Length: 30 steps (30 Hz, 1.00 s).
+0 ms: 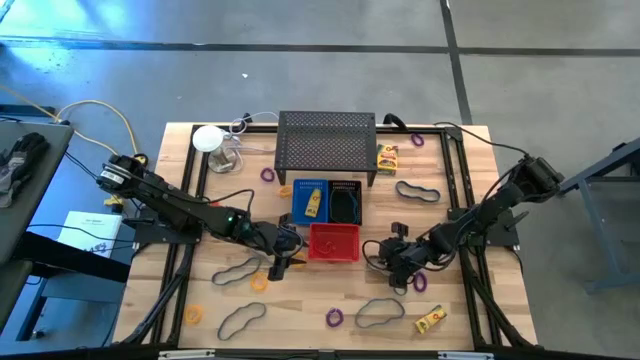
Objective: Pick & Place Office Desk Supplies
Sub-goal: Put the blue rubber band into the black bin
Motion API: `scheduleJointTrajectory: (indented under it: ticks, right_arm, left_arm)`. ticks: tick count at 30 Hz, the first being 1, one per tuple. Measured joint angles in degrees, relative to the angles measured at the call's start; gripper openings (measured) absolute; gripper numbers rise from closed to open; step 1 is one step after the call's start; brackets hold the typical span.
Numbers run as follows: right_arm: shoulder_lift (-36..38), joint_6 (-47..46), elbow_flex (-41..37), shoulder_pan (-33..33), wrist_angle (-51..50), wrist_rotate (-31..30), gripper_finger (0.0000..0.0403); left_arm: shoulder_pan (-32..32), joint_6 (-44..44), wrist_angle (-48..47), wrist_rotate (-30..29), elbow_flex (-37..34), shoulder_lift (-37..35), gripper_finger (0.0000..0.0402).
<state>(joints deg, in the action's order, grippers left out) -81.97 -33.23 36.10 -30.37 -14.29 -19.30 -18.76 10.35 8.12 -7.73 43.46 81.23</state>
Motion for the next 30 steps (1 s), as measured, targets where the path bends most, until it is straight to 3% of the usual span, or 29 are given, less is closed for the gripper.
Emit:
scheduleJointTrajectory:
  ticks: [8,21,30]
  right_arm:
    - [0.0,-0.1,-3.2,0.0,6.7,-0.3,0.0125]
    - [-0.1,0.0,-3.3,0.2,6.9,-1.8,0.0125]
    - [-6.6,1.5,-3.4,0.8,10.3,-1.7,0.0125]
  left_arm:
    - [0.0,0.0,0.0,0.0,0.0,0.0,0.0215]
    - [0.0,0.0,0.0,0.0,0.0,0.0,0.0215]
    - [0.0,0.0,0.0,0.0,0.0,0.0,0.0215]
